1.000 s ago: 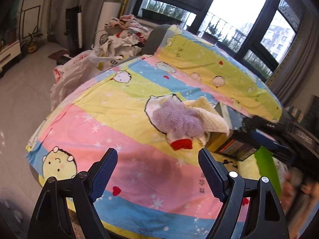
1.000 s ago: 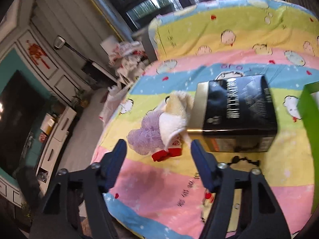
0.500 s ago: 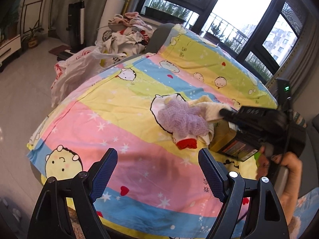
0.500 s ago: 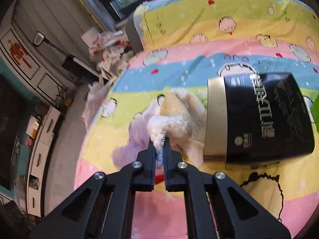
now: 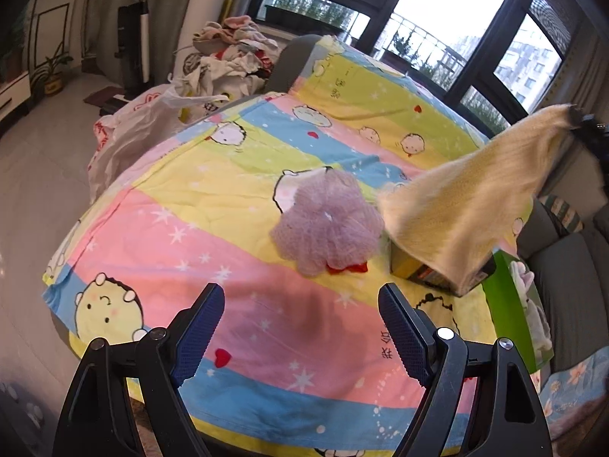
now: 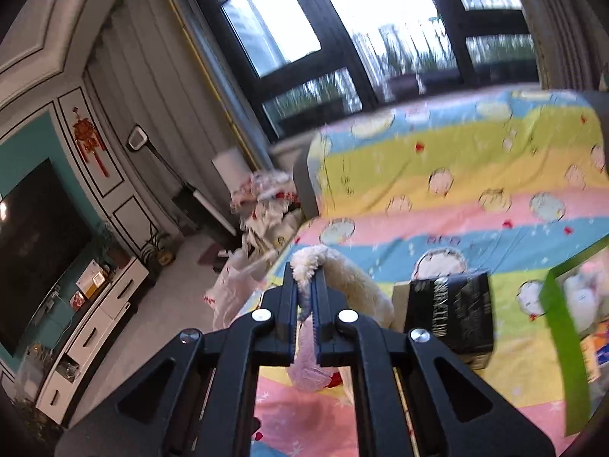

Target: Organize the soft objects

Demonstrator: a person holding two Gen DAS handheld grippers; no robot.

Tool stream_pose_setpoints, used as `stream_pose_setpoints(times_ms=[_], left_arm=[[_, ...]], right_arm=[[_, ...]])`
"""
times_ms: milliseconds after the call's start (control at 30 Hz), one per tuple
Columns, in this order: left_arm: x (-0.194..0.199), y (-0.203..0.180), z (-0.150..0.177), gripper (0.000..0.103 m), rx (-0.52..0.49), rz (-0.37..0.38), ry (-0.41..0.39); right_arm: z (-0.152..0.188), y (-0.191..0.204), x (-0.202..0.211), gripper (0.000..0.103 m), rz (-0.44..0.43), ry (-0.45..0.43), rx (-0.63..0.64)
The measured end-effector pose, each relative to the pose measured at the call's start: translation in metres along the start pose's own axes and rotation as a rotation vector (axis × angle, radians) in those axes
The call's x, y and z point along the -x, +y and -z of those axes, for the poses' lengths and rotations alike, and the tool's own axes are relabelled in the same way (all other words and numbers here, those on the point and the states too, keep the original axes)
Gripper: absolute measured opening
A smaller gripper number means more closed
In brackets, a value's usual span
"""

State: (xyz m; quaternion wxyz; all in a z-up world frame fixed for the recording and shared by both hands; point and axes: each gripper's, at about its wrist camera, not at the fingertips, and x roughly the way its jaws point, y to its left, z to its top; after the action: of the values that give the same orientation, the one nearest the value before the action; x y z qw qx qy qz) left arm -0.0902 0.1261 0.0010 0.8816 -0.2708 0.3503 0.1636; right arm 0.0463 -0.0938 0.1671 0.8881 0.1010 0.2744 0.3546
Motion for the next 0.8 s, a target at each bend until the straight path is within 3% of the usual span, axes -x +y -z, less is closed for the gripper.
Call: stream_pose_setpoints(times_ms=[100,267,600,800], left_arm=[[-0.001,-0.006,0.003,0.083,-0.016,0.005,0.007],[-0.004,-0.018,0.008,0.083,-0.049,0.025,0.027],[-0.012,-0.047,0.02,0.083,-0.124,0.039,0.062],[-0.019,-0.056,0.024,0.083,-0.144,0.037,0.082]], right_arm=[[0.001,0.003,0.031,0.006,0.005,-0.032,0.026],[0.019,-0.021,0.061,0.006,0.032,-0.011,0.006],[0.064,-0.112,0.074,0.006,0.223,0.068,-0.149],[0.07,-0.128,0.075,0.007,0.304,0.082,-0.149]])
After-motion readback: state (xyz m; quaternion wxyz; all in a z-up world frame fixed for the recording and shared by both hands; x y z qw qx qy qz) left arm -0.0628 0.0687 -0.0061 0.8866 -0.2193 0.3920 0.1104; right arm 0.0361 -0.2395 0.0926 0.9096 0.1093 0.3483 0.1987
